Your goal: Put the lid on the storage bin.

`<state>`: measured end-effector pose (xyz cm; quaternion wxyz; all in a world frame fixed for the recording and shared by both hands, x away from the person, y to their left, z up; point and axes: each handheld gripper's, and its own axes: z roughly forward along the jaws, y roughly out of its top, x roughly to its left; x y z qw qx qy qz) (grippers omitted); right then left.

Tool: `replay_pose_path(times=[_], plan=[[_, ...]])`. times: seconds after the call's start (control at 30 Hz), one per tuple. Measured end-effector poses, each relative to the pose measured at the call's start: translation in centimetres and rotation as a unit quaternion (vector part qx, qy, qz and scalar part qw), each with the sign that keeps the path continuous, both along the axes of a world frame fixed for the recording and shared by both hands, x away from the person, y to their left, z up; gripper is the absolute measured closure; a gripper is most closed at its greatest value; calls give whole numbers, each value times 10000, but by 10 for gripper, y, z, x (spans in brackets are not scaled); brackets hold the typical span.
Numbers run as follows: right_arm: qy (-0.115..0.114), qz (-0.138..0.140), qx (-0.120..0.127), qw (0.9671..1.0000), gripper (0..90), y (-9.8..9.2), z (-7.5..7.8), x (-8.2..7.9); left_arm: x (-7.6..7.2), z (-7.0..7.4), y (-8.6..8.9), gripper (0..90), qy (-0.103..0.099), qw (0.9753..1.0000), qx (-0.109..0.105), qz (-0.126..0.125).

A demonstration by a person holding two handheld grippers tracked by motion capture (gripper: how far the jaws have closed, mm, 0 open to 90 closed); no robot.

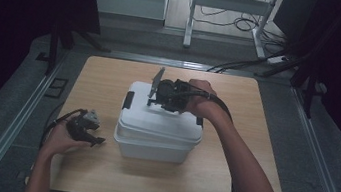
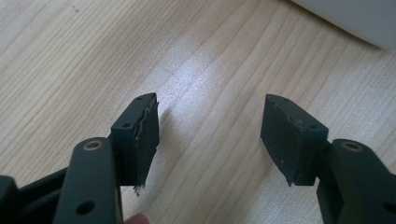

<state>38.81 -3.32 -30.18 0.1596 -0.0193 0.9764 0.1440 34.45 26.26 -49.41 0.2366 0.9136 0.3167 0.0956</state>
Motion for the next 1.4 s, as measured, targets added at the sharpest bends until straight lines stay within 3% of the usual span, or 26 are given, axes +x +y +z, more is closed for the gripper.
replay_pose_path(times=[0.3,0.63,0.77,0.9,0.93,0.97,1.13,1.27,1.3,1.33,1.4], plan=[[140,122,-131,9997,835,18,-16,-8,0,-1,-1,373,34,10000,44,-31],[259,142,31,9996,816,16,-25,-10,0,-2,-1,370,67,10000,9,-15],[241,112,-4,9996,726,14,-28,-10,0,-2,-1,367,71,10000,12,-21],[277,-3,235,9993,575,6,-26,-11,0,-2,-1,366,64,10000,8,-37],[277,-3,235,9993,575,6,-26,-11,0,-2,-1,365,64,10000,8,-37],[209,-64,567,9981,503,-3,-19,-16,0,-2,-1,365,72,10000,13,-35],[178,-306,1261,9914,453,-33,-5,-22,-1,-2,-1,364,90,10000,-2,-29],[250,-654,1782,9815,443,-66,-5,-24,-2,-2,0,364,93,10000,-11,-12],[250,-654,1782,9815,443,-66,-5,-24,-2,-2,0,364,93,10000,-11,-12],[296,-839,2089,9739,443,-88,-8,-24,-2,-2,0,364,103,9999,-9,-13],[283,-912,2150,9719,443,-95,-9,-24,-2,-2,0,364,96,10000,-20,-5]])
